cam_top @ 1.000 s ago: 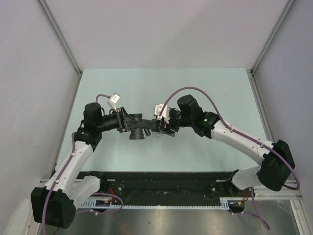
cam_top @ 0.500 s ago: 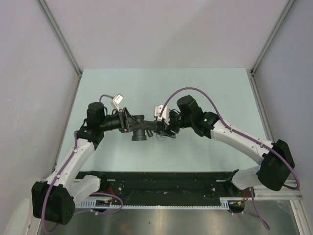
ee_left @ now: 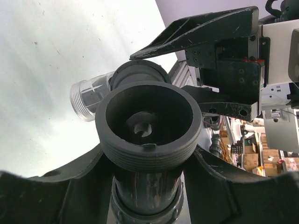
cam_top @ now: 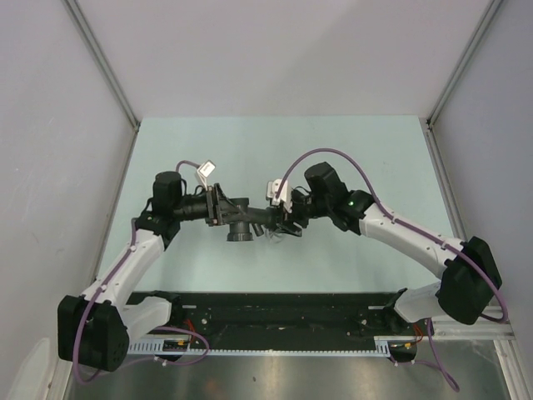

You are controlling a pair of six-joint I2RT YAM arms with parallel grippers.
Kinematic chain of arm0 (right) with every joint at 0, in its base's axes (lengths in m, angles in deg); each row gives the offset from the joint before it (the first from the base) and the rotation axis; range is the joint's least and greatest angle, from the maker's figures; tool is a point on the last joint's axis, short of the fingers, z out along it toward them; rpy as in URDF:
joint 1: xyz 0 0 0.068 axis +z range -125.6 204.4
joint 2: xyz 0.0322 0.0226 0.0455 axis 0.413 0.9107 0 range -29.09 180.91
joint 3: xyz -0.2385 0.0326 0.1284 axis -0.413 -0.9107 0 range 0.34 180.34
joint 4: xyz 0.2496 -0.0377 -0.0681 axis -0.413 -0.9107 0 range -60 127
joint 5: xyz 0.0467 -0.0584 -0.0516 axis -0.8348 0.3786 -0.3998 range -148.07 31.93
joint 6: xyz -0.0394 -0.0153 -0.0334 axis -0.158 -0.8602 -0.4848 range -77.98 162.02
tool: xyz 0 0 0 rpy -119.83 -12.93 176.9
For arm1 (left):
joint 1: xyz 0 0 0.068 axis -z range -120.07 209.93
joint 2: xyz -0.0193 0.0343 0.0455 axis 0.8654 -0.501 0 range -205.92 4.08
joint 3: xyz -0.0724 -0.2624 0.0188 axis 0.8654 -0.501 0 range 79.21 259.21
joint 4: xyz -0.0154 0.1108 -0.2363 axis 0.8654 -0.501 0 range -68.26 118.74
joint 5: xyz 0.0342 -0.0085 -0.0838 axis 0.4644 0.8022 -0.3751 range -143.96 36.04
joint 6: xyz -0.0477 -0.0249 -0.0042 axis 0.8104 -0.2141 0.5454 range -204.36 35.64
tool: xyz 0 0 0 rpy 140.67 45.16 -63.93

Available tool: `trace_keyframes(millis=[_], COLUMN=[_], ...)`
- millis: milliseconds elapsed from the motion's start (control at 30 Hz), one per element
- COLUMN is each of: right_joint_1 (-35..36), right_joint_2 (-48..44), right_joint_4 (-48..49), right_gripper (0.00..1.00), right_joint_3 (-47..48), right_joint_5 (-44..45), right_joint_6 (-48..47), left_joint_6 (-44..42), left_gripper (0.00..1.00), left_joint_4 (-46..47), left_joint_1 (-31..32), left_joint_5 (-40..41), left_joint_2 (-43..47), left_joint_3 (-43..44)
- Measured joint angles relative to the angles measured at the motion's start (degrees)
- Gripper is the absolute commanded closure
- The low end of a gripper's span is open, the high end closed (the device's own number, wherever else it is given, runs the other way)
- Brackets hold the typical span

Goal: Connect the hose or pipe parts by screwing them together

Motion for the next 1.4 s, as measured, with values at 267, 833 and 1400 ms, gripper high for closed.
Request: trace_keyframes(millis=[267,833,1400], right_joint_1=[-3.1,-5.2,-6.1], right_joint_2=[-3.0,-4.9,-5.1], right_joint_4=[4.5,5.2,1.5], right_gripper=[0.63,0.68,0.82], right_joint_3=[-4.9,-6.6,-7.1], right_joint_5=[-5.8,-7.8,-6.4], right_joint_6=[0.5,1.4,4.1], left_joint_6=[0.0,0.8,-9.9], left_gripper=[1.00,1.00,1.00], left_joint_4=[0.1,1.6,1.9], left_joint_1=[1.0,3.2,5.7], left_joint_5=[-2.1,-4.1,-6.8], left_joint_2=[-1.5,-8.9,-16.1], left_joint_3=[0.7,5.4,9.0])
